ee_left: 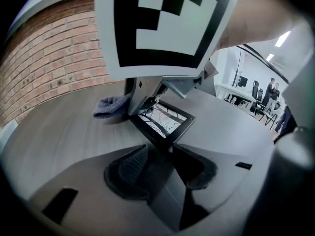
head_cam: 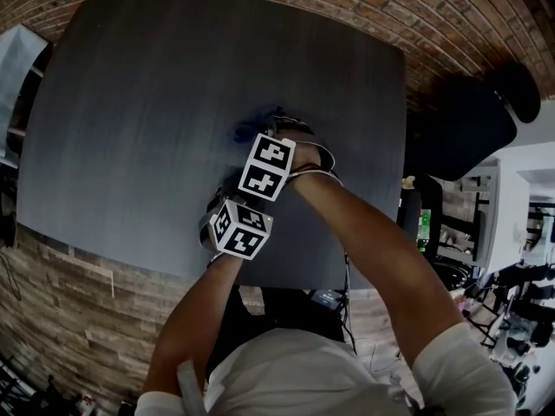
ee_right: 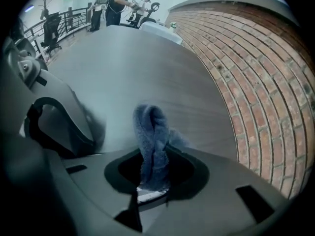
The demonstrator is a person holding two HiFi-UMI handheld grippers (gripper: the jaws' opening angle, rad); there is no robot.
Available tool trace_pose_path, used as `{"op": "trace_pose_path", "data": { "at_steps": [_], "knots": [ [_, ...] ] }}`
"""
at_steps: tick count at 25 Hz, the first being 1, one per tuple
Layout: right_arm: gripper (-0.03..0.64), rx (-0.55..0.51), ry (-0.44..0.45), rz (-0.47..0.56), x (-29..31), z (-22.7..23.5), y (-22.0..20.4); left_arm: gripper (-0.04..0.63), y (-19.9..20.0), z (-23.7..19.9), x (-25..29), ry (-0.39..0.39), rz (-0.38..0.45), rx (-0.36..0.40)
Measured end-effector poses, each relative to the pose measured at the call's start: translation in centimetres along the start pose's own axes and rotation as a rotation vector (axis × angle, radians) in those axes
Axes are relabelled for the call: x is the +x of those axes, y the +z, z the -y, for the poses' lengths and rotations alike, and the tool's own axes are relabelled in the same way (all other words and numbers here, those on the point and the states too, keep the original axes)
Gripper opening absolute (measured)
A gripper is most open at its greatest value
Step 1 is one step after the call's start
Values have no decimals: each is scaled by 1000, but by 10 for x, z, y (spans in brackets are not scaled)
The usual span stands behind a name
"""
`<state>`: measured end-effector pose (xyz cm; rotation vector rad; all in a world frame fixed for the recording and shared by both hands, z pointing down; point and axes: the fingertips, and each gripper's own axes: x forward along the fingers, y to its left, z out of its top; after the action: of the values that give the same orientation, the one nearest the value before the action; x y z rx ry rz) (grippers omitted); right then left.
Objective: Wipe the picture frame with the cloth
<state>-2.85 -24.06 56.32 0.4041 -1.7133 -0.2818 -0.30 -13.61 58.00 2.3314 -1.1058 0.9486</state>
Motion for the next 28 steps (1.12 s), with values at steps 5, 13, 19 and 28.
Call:
{"op": "trace_pose_path", "data": {
  "at_steps": [5,13,19,28],
  "knots": [
    [106,-61,3,-26,-4,-13,-1,169,0,-2,0,7,1,-2],
    [104,-67,59,-31,-15,-38,-6,170,-2,-1,2,4,-6,-1],
    [104,92,165,1,-23,-50,-7,172,-1,-2,0,5,-1,-6],
    [103,157,306,28,-35,-68,-11,173,0,-3,1,12,2,-7]
  ]
}}
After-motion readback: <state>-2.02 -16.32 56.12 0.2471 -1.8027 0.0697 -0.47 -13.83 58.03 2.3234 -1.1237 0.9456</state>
